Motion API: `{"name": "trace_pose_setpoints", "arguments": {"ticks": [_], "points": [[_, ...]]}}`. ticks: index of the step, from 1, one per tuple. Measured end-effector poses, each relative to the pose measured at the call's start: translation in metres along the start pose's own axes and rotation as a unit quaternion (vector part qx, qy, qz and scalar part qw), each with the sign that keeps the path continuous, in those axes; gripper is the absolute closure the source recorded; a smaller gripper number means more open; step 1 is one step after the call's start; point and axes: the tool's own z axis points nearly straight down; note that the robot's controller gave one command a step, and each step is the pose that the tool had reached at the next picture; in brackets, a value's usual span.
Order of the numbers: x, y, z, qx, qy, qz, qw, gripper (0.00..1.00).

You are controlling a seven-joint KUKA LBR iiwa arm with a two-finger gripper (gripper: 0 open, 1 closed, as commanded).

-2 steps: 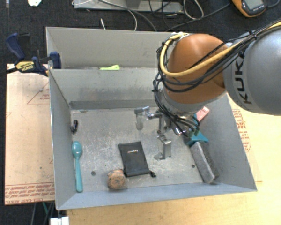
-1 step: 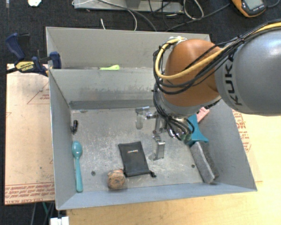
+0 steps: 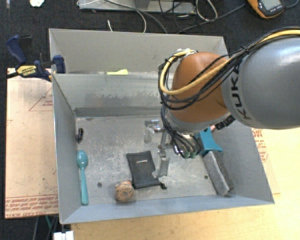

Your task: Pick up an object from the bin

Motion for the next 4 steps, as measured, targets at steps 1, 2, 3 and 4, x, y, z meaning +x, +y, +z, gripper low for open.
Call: {"name": "trace_pose_setpoints", "arguments": {"ticks": [1,2,3,4], "points": [[0.005,0.002,0.017,0.000,-0.0001,-0.161,0.9870,0.00],[0.008,0.006,0.056,0.000,-0.0012,-0.085,0.9964,0.00],[0.013,0.000,0.079,0.000,-0.0015,-0.149,0.9889,0.00],[0.015,-0.008,0.090,-0.001,0.0000,-0.129,0.9916,0.00]]}}
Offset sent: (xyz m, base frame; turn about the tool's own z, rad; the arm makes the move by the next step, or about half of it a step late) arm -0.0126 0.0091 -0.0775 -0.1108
